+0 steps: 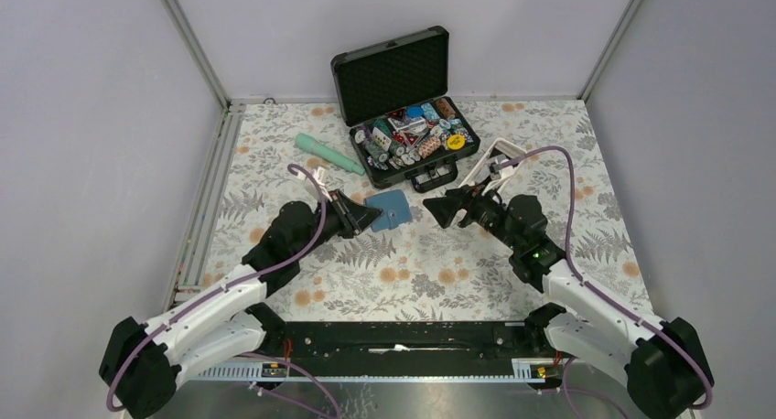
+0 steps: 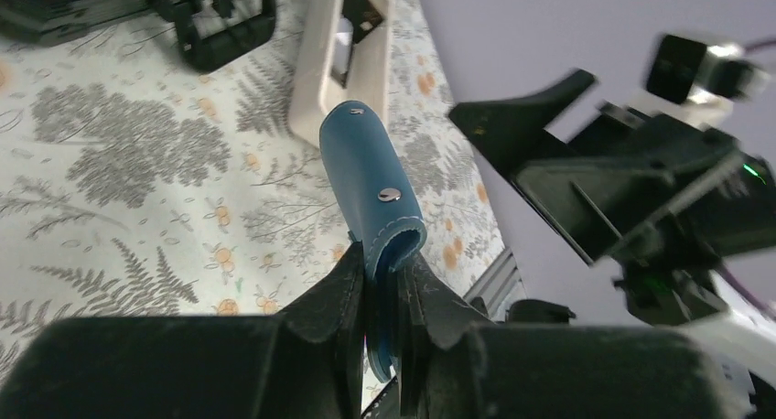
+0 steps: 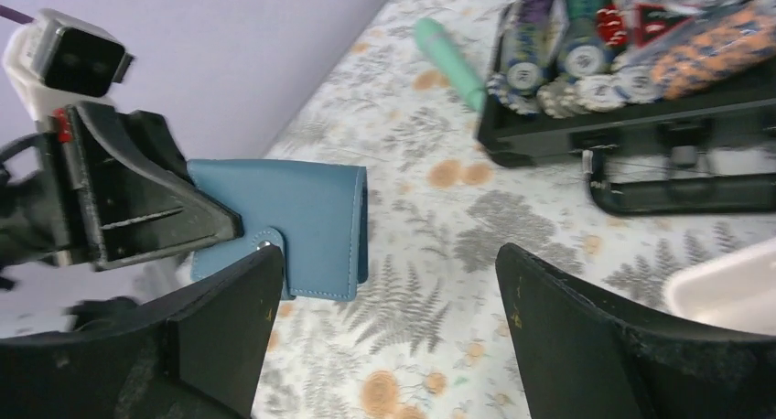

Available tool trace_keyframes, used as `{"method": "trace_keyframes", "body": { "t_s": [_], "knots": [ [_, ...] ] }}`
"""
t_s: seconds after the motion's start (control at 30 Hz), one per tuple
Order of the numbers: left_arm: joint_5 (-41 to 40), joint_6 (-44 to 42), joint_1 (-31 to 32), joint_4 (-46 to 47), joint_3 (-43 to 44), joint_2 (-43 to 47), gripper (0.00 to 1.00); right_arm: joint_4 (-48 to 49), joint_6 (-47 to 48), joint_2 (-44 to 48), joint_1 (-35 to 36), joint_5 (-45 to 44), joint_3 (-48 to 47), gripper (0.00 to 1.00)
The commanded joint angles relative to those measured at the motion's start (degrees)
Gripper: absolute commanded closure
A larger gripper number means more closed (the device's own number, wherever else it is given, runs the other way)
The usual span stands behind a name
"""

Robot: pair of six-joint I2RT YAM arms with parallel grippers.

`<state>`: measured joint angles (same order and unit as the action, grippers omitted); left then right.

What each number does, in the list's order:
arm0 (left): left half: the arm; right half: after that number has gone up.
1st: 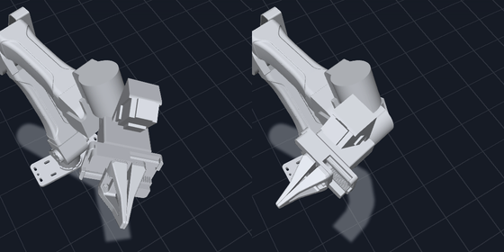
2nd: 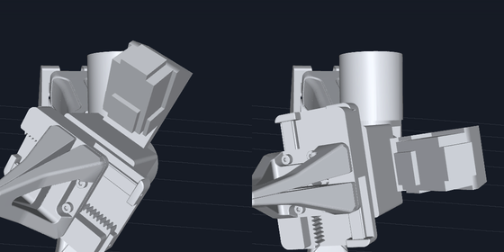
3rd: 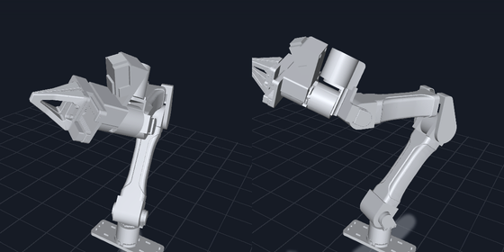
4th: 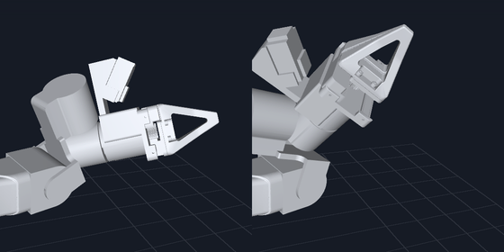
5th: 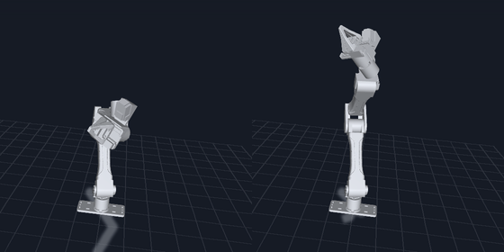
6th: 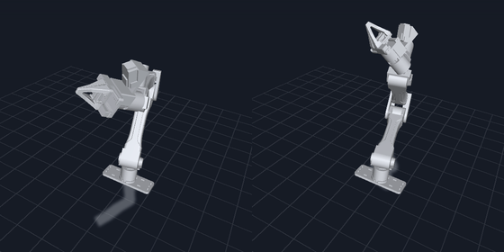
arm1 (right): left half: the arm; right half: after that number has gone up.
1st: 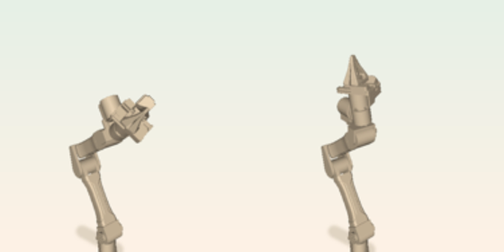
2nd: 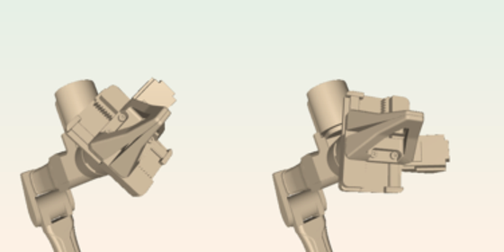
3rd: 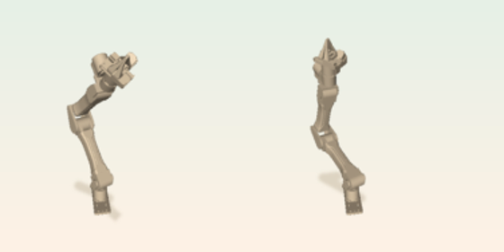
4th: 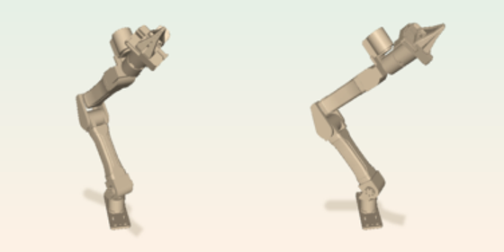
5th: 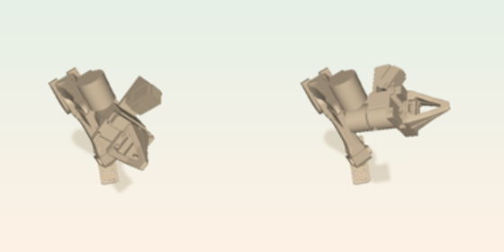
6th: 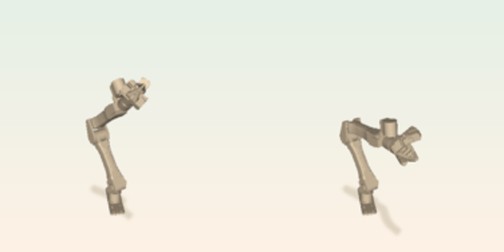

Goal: Put the credit cards into the card holder
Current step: Open the card holder at the center of the board.

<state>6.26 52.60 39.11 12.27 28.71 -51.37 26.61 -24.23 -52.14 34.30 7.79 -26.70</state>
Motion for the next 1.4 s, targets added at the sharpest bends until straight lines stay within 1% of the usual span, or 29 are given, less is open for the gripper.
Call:
{"method": "trace_keyframes", "body": {
  "t_s": [0.0,0.07,0.1,0.17,0.33,0.43,0.53,0.7,0.83,0.9,1.13,1.27,1.37],
  "knots": [
    [6.78,-3.89,-0.28,11.36,-1.64,5.34,1.0,20.59,-18.28,-3.5,-6.24,25.69,1.99,0.08],
    [9.34,-4.01,-0.27,15.75,-3.81,7.79,1.0,29.35,-24.56,-5.63,-6.96,30.84,3.06,0.1],
    [10.32,-3.92,-0.27,17.88,-5.04,9.09,1.0,31.72,-25.64,-6.26,-6.97,31.9,3.32,0.11],
    [13.07,-3.51,-0.27,22.05,-7.24,10.13,1.0,33.54,-26.84,-7.22,-6.97,34.02,3.07,0.12],
    [16.61,-0.51,-0.27,29.43,-9.62,11.07,1.0,33.16,-27.28,-7.75,-6.93,40.57,0.39,0.13],
    [19.68,-0.16,-0.27,31.79,-8.87,10.36,1.0,31.14,-26.82,-6.77,-6.9,41.5,-0.56,0.13],
    [21.0,1.29,-0.31,36.07,-9.15,9.05,1.0,28.39,-25.01,-6.8,-6.93,41.45,-0.77,0.12],
    [22.85,6.1,-0.23,45.25,-10.69,5.62,1.0,30.36,-26.45,-7.47,-6.9,42.33,-0.09,0.12],
    [23.04,5.61,0.07,46.19,-11.44,4.16,1.0,32.7,-28.56,-7.8,-6.88,43.37,-0.99,0.16],
    [22.97,5.23,0.08,46.5,-11.76,3.78,1.0,32.72,-29.25,-7.92,-6.75,44.46,-1.91,0.24],
    [22.16,2.89,0.67,44.01,-11.27,3.65,1.0,30.13,-29.39,-7.95,-6.5,47.81,-4.26,0.46],
    [21.95,0.76,1.13,40.88,-10.22,3.26,1.0,30.21,-29.97,-9.7,-5.79,50.83,-5.89,0.65],
    [21.97,0.21,1.35,39.57,-9.84,2.88,1.0,30.13,-30.5,-10.65,-5.4,51.92,-7.2,0.82]
  ]
}}
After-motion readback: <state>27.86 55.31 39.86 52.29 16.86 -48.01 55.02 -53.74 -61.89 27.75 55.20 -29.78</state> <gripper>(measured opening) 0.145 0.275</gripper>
